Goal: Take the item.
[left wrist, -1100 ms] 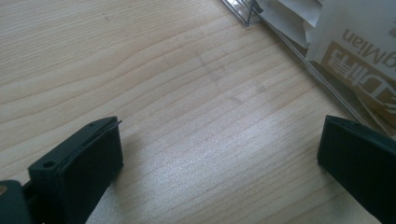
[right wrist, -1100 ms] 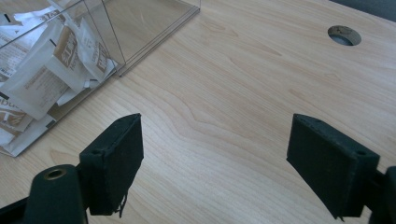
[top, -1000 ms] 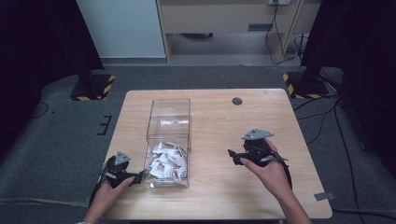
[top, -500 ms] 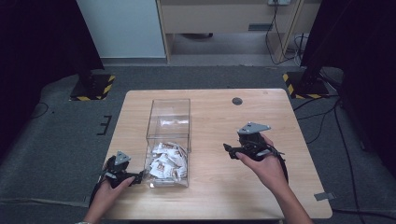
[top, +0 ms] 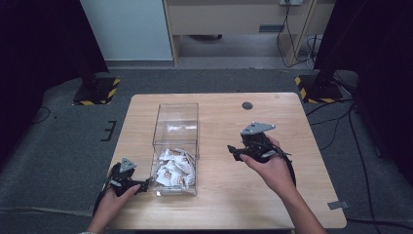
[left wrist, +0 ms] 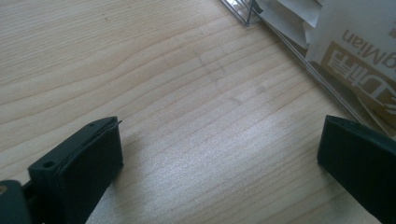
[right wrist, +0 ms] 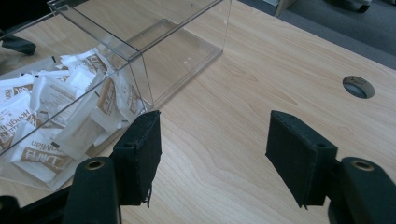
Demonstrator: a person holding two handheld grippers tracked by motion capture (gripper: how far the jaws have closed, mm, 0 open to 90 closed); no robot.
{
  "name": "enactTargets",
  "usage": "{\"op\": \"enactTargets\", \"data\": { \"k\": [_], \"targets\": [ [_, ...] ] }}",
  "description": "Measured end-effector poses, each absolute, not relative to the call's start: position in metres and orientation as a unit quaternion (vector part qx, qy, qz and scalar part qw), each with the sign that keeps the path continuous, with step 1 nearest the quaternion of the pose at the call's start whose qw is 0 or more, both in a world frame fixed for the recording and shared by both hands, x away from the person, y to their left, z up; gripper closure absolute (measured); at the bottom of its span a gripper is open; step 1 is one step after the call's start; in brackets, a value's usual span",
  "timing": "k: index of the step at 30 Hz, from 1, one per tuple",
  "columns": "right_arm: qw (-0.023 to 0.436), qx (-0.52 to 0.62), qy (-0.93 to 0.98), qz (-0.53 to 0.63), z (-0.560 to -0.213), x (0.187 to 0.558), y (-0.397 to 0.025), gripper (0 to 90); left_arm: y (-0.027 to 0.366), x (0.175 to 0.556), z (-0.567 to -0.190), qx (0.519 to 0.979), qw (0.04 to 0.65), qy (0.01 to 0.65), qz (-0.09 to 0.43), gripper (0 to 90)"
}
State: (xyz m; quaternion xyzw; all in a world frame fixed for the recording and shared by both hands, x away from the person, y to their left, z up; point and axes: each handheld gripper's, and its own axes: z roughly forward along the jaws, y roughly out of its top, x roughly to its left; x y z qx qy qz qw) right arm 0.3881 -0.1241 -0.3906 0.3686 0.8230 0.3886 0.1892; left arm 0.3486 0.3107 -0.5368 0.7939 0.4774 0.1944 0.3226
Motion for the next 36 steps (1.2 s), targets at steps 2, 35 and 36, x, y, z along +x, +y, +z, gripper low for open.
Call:
{"op": "enactTargets", "data": {
  "k": [2,35,36],
  "targets": [
    [0.187,0.367,0.824,0.388,-0.389,0.389,-0.121,36.0,0.311,0.349,-0.537,0.794,0.322,0.477,0.194,0.0],
    [0.170,0.328,0.836,0.407,-0.374,0.396,-0.061,50.2,0.310,0.349,-0.537,0.795,0.322,0.476,0.193,0.0],
    [0.168,0.325,0.837,0.408,-0.374,0.395,-0.059,52.3,0.310,0.350,-0.537,0.795,0.322,0.476,0.193,0.0]
  ]
}}
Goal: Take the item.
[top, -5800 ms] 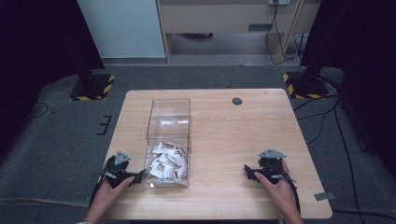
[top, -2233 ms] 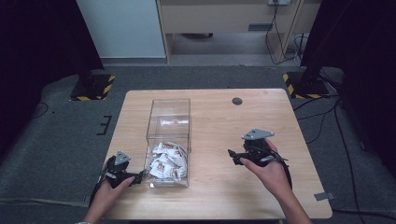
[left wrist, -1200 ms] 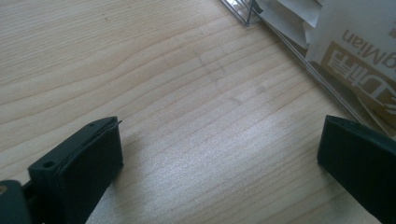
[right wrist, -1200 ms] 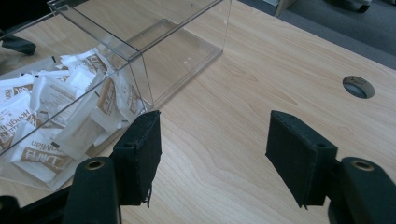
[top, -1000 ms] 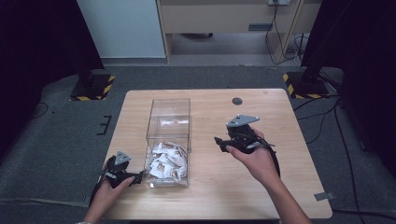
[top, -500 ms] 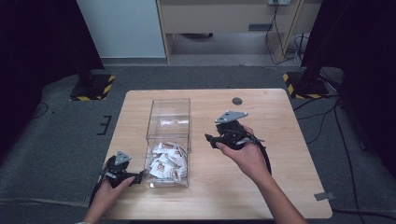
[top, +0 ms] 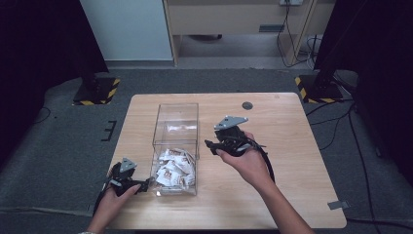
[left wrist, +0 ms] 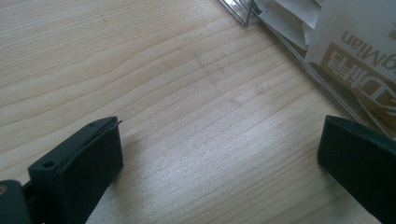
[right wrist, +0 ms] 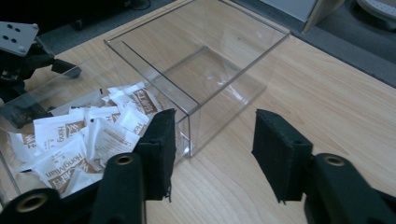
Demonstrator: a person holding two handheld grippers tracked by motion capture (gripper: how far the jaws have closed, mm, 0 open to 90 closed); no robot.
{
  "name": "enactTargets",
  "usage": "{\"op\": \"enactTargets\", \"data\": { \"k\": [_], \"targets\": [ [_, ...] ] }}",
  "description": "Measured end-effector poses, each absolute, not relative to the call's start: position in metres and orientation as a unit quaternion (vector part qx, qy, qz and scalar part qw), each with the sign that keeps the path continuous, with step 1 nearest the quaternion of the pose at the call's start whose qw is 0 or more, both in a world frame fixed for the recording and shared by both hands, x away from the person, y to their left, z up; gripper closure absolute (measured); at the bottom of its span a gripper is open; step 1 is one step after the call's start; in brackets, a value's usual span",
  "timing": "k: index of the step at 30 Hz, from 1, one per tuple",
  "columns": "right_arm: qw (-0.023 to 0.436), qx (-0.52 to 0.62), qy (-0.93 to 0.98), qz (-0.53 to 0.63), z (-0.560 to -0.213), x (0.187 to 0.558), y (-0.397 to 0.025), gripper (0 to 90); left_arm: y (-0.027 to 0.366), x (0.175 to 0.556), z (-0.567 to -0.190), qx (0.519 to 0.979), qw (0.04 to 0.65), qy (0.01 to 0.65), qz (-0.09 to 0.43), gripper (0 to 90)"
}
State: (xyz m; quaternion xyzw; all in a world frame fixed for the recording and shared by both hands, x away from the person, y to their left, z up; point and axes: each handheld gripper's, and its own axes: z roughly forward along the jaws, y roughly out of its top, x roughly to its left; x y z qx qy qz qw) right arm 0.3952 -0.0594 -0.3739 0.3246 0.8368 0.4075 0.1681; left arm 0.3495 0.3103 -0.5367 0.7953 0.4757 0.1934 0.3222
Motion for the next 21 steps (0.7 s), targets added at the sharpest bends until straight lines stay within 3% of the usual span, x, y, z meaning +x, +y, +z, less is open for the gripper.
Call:
{"op": "enactTargets", "data": {
  "k": [6,21],
  "targets": [
    [0.159,0.302,0.847,0.407,-0.375,0.392,-0.043,59.5,0.310,0.350,-0.537,0.796,0.322,0.475,0.193,0.0],
    [0.138,0.262,0.866,0.402,-0.393,0.382,0.002,65.2,0.310,0.350,-0.537,0.796,0.322,0.475,0.193,0.0]
  ]
}}
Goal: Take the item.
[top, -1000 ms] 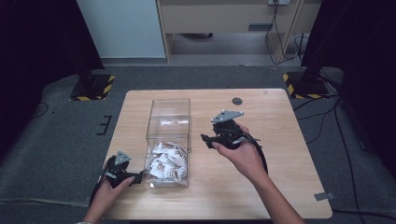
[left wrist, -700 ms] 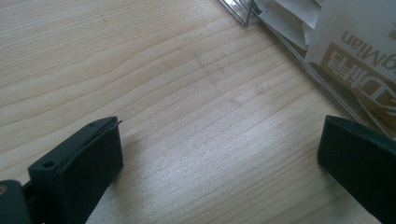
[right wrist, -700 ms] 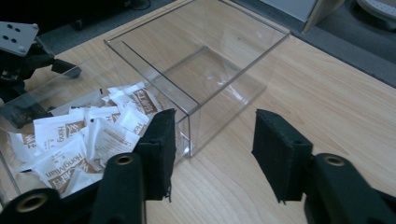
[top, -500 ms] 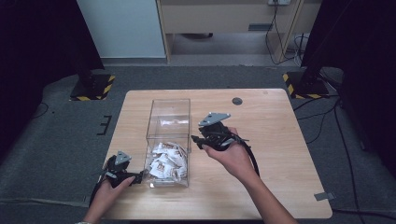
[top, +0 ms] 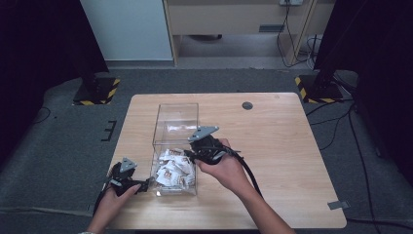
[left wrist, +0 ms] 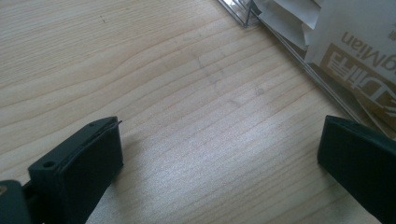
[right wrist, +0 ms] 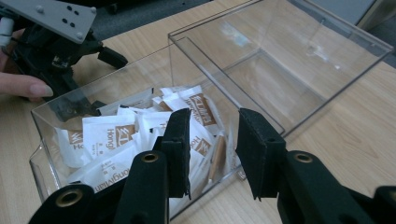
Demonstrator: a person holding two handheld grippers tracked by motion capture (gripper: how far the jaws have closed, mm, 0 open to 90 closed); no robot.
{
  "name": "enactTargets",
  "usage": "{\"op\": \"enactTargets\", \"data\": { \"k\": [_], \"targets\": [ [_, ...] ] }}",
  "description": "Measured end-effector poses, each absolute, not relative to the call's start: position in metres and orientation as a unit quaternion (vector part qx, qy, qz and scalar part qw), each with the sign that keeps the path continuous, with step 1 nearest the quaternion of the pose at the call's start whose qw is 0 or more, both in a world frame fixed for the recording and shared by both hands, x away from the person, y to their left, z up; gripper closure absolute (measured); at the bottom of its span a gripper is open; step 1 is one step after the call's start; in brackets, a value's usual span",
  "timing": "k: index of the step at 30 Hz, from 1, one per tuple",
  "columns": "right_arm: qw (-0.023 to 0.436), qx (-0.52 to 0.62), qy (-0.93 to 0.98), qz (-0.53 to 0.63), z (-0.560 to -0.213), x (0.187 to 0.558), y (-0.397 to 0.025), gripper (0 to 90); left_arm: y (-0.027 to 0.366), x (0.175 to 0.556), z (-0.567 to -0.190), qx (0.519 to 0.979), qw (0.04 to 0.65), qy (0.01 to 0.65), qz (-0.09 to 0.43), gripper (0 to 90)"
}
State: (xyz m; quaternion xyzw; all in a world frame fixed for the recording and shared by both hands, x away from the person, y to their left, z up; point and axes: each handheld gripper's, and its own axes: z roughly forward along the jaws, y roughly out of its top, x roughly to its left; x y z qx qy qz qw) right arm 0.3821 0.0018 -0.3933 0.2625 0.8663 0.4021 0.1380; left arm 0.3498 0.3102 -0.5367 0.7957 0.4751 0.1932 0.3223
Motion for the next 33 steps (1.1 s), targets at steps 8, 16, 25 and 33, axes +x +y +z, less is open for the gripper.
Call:
{"op": "enactTargets", "data": {
  "k": [8,16,25,33],
  "targets": [
    [0.135,0.242,0.875,0.397,-0.403,0.376,0.017,68.9,0.310,0.350,-0.537,0.796,0.322,0.475,0.193,0.0],
    [0.128,0.234,0.881,0.391,-0.414,0.370,0.024,71.2,0.310,0.350,-0.537,0.796,0.322,0.475,0.193,0.0],
    [0.137,0.220,0.889,0.377,-0.421,0.365,0.032,72.4,0.310,0.350,-0.537,0.796,0.322,0.475,0.193,0.0],
    [0.145,0.210,0.895,0.366,-0.427,0.363,0.038,72.1,0.310,0.350,-0.537,0.796,0.322,0.475,0.193,0.0]
  ]
}}
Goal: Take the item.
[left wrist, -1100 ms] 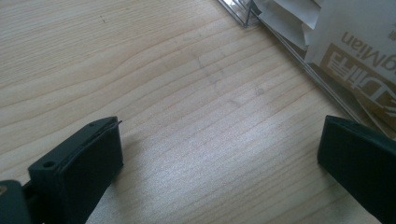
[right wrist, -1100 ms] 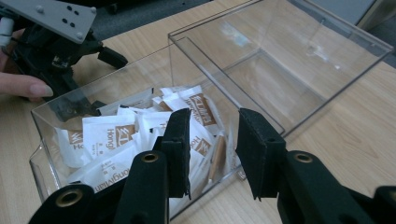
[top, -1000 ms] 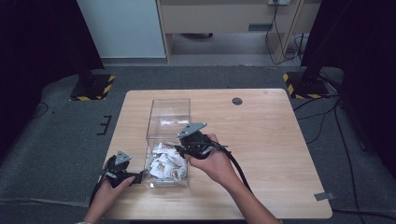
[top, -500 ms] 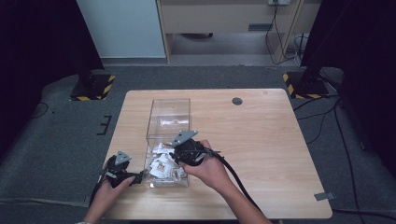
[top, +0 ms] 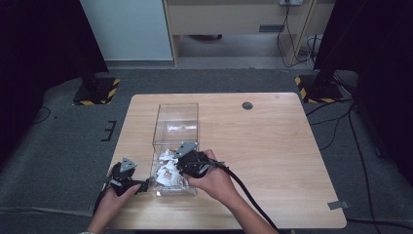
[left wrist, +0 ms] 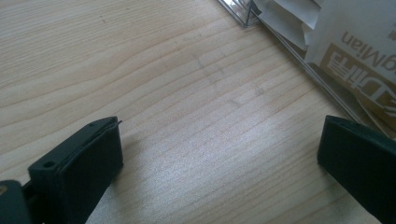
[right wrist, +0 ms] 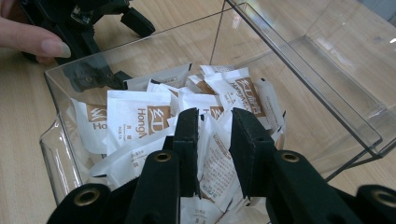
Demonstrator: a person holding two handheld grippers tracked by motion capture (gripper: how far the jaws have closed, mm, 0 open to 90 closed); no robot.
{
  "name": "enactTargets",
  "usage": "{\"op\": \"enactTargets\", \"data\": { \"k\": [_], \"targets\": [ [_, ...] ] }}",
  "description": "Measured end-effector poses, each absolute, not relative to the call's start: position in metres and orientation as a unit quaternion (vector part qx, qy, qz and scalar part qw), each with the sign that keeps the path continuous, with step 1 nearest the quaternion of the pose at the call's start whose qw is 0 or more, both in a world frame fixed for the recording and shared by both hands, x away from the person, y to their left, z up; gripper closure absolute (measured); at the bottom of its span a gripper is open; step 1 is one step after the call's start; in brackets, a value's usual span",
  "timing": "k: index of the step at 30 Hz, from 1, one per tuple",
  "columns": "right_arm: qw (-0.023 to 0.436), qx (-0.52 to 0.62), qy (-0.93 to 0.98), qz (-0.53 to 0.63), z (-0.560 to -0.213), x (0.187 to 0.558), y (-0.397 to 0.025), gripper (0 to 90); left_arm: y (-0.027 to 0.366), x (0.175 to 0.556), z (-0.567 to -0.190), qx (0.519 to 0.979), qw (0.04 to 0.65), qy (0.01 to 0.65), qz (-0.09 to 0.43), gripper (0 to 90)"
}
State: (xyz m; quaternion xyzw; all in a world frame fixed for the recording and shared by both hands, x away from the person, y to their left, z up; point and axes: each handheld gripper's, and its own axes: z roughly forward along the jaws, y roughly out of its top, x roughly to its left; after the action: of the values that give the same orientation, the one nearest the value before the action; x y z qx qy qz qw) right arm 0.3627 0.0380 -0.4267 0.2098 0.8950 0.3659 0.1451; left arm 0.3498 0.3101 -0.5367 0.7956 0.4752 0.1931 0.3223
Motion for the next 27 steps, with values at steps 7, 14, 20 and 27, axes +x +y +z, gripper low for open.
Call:
{"op": "enactTargets", "data": {
  "k": [7,14,20,27],
  "targets": [
    [0.151,0.208,0.898,0.357,-0.429,0.362,0.041,71.2,0.310,0.350,-0.537,0.796,0.322,0.475,0.193,0.0],
    [0.162,0.203,0.903,0.344,-0.436,0.359,0.047,69.2,0.310,0.350,-0.537,0.796,0.322,0.475,0.193,0.0],
    [0.173,0.196,0.908,0.327,-0.442,0.358,0.050,66.8,0.310,0.350,-0.537,0.796,0.322,0.475,0.193,0.0],
    [0.171,0.196,0.913,0.315,-0.447,0.359,0.052,68.4,0.310,0.350,-0.537,0.796,0.322,0.475,0.193,0.0]
  ]
}}
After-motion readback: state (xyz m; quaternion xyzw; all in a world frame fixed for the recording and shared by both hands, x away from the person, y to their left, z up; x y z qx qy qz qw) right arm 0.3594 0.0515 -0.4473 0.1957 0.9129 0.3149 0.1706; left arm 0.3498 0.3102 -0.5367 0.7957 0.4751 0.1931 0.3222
